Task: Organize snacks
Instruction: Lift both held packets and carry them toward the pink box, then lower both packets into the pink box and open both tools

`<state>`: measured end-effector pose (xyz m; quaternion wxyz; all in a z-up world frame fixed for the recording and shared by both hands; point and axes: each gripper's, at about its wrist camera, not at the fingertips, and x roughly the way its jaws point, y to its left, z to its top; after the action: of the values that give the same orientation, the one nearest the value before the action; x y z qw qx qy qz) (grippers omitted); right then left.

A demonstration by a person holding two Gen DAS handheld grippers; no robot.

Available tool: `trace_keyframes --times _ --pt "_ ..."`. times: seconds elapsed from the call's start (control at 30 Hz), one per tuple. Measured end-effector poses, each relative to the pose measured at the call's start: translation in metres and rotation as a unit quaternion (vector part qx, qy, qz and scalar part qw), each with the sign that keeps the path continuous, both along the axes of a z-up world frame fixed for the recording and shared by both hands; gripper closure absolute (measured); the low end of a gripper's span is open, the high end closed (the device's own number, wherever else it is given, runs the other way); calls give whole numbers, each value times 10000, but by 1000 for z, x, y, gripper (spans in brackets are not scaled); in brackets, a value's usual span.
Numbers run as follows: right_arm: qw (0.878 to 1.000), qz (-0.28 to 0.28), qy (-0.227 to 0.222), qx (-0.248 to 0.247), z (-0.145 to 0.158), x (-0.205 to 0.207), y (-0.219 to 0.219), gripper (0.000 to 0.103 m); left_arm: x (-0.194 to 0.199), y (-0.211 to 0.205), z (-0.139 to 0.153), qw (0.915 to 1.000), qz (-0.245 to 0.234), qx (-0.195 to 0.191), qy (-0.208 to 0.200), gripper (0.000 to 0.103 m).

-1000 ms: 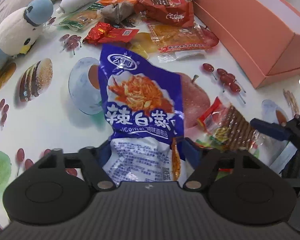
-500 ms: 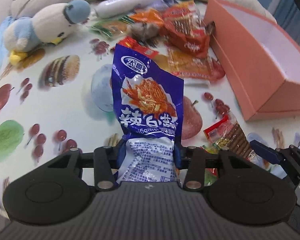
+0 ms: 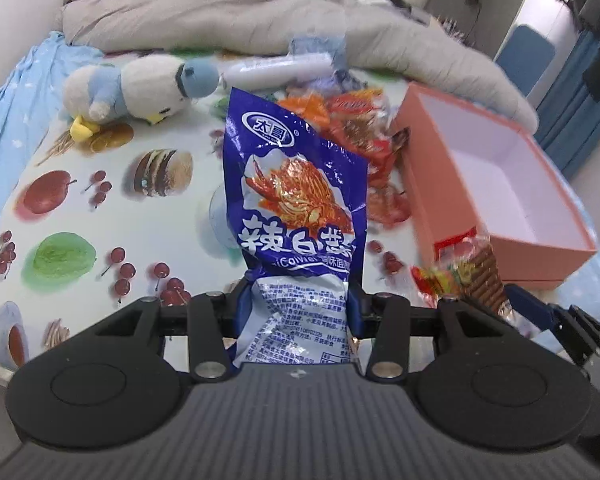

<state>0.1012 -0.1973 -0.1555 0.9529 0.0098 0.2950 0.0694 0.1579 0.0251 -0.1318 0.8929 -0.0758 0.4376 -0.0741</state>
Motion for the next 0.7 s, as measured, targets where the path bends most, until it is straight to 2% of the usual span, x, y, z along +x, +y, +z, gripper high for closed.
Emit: trace_keyframes --times 0.37,0.7 --pt "9983 -280 -484 132 60 -39 -22 50 -44 -14 59 9972 -42 -442 -606 53" --pt "9956 -707 -583 181 82 -54 -57 50 -51 -58 70 9953 -401 -699 -529 53"
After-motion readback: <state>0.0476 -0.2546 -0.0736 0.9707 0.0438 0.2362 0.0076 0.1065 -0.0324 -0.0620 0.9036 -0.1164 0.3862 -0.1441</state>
